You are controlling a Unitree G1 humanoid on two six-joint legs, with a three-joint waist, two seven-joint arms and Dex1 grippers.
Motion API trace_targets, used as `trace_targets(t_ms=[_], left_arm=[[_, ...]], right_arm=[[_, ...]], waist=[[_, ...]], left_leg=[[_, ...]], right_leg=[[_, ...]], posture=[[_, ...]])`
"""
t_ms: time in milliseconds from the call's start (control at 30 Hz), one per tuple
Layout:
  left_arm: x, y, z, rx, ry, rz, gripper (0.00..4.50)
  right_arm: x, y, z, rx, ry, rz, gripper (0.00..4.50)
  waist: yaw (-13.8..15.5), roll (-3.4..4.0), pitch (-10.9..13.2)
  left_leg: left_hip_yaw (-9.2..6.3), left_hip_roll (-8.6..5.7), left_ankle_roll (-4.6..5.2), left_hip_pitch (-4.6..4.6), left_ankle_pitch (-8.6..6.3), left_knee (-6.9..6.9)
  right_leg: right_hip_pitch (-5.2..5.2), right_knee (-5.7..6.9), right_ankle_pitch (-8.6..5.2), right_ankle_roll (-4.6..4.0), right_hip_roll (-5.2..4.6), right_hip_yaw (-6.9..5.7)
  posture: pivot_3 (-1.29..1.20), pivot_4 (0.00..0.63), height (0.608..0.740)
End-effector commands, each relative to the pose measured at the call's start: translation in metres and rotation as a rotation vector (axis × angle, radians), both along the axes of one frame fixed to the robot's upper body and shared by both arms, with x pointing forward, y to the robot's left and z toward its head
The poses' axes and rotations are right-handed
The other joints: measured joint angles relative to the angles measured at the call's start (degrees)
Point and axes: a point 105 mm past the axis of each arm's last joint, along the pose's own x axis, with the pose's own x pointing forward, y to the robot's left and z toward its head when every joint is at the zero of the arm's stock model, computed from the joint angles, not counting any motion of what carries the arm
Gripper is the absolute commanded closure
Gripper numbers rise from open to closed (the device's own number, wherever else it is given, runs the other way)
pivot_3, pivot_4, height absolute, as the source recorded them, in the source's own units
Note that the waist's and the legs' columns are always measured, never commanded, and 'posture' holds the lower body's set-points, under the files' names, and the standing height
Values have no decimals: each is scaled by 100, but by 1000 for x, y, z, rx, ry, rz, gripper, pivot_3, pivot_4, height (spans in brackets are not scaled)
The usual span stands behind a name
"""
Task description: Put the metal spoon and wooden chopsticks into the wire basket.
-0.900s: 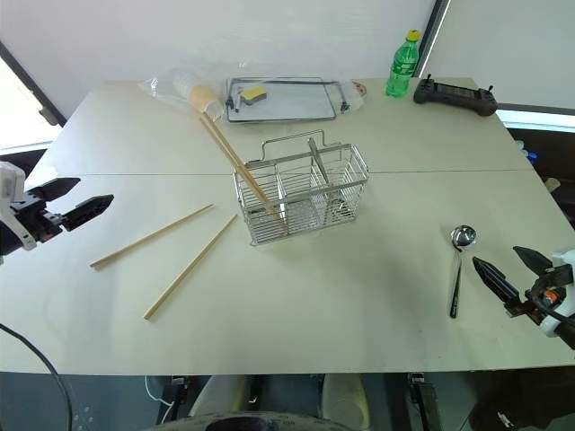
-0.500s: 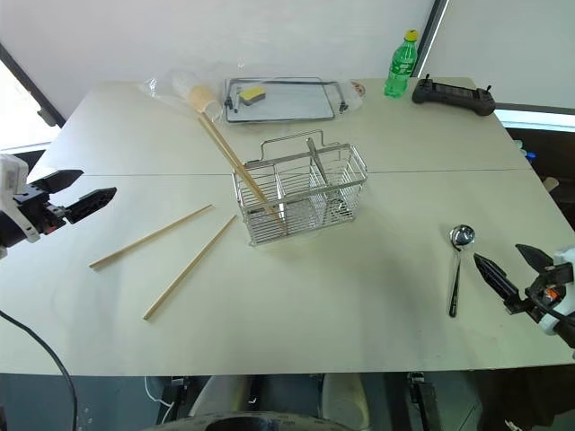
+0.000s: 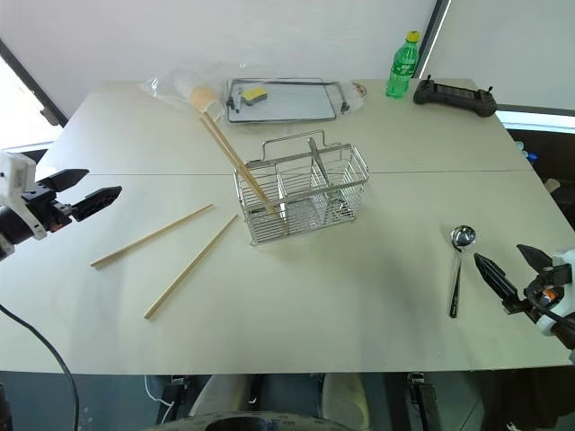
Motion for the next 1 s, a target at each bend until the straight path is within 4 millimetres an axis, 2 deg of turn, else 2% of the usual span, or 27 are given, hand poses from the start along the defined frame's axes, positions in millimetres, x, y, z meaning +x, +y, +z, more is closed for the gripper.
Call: trace_targets(t_ms=[33, 67, 167, 300, 400, 500, 633, 767, 1000], left_arm=[[-3, -31, 23, -41, -63, -97, 38], [-4, -35, 24, -51, -60, -110, 38], [-15, -75, 27, -85, -3, -277, 38], [-42, -129, 29, -50, 80, -555, 38], [-63, -157, 26, 19, 132, -744, 38], [-70, -172, 25, 43, 159, -850, 38], [-67, -195, 26, 37, 163, -961, 38], [-64, -214, 23, 37, 157, -1043, 38], [-61, -227, 18, 65, 159, -1123, 38]], right_arm=[[4, -1, 16, -53, -33, -11, 506], [4, -1, 17, -57, -34, -15, 506], [8, 1, 16, -66, -14, -74, 506], [13, 17, 7, -32, 39, -112, 506], [15, 25, -5, -24, 81, -156, 506], [17, 27, -14, 2, 112, -214, 506], [24, 27, -24, 21, 139, -268, 506], [32, 18, -34, 45, 152, -346, 506], [41, 7, -57, 80, 195, -409, 506]], waist=[[2, -2, 1], [3, -4, 0], [4, -3, -1], [-1, -4, -1], [-7, 3, -5], [0, 8, -6], [8, 6, -5], [-3, 4, -6], [-17, 8, -5]], left_leg=[[-1, 0, 0, 0, 0, 0], [-1, 0, 0, -2, 0, 1], [0, -1, 0, -2, 0, 2], [0, -1, 1, -1, 1, 4], [1, 0, 1, -1, 1, 3], [10, -1, 2, 0, 1, 6], [7, -4, 4, 0, 3, 17], [7, -13, 5, 0, 3, 20], [9, -13, 6, -2, 4, 10]], right_leg=[[0, 0, 0, 0, 0, 0], [1, 0, 0, 0, 0, 0], [1, 1, 1, 0, 1, 0], [1, 6, 0, -1, 2, 0], [0, 7, 0, -5, 7, 0], [1, 7, 1, -8, 6, 3], [7, 8, 4, -12, 9, 2], [11, 6, 5, -11, 11, 2], [2, 8, 5, -11, 23, 3]], posture=[[0, 150, 703], [0, 150, 703], [0, 150, 703], [0, 150, 703], [0, 150, 703], [0, 150, 703], [0, 150, 703], [0, 150, 703], [0, 150, 703]])
